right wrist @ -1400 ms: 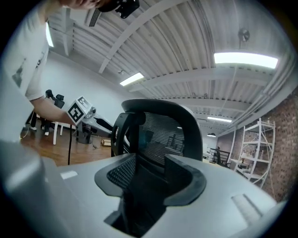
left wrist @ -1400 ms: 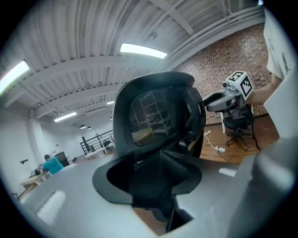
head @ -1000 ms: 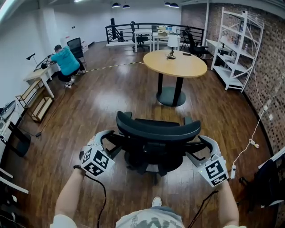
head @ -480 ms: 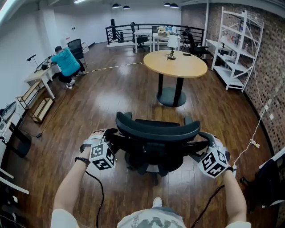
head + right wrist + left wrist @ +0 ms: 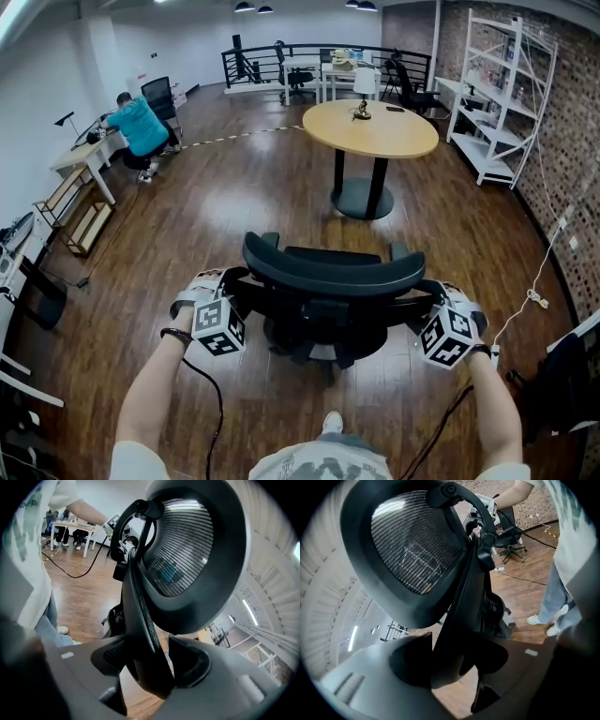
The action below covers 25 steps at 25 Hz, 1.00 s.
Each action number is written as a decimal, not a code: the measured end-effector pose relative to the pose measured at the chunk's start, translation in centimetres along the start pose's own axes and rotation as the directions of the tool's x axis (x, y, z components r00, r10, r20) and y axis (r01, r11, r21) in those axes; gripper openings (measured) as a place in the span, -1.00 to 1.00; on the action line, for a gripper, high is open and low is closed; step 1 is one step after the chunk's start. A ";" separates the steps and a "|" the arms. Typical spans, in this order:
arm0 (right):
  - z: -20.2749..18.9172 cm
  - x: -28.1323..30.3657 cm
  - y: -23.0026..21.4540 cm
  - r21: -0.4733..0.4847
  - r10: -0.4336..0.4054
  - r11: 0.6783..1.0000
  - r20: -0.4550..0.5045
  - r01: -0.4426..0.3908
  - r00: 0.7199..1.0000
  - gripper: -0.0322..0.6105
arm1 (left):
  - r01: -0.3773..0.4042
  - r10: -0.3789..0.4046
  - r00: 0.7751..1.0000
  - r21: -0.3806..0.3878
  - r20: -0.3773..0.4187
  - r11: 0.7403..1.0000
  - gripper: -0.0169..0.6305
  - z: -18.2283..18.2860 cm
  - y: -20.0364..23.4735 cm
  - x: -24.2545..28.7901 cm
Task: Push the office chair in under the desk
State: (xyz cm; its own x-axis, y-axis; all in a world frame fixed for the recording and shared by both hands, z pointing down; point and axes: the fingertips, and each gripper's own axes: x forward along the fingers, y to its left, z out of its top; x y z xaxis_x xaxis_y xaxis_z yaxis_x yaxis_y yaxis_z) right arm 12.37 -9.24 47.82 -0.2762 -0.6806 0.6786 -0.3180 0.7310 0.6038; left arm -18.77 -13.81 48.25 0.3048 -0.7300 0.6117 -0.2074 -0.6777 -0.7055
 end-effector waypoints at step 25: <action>-2.4 5.8 -8.2 0.007 -0.065 0.998 0.041 0.065 0.997 -0.12 | 0.057 -0.061 0.995 -0.055 -0.073 0.997 -0.14 1.7 5.5 8.8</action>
State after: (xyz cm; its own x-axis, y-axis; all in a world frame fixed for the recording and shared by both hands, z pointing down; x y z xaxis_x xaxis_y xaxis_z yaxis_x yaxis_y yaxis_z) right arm 15.56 -19.03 47.82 -0.2914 -0.7282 0.6204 -0.3415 0.6850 0.6436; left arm -15.68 -23.81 49.15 0.2479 -0.6921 0.6778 -0.2406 -0.7218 -0.6490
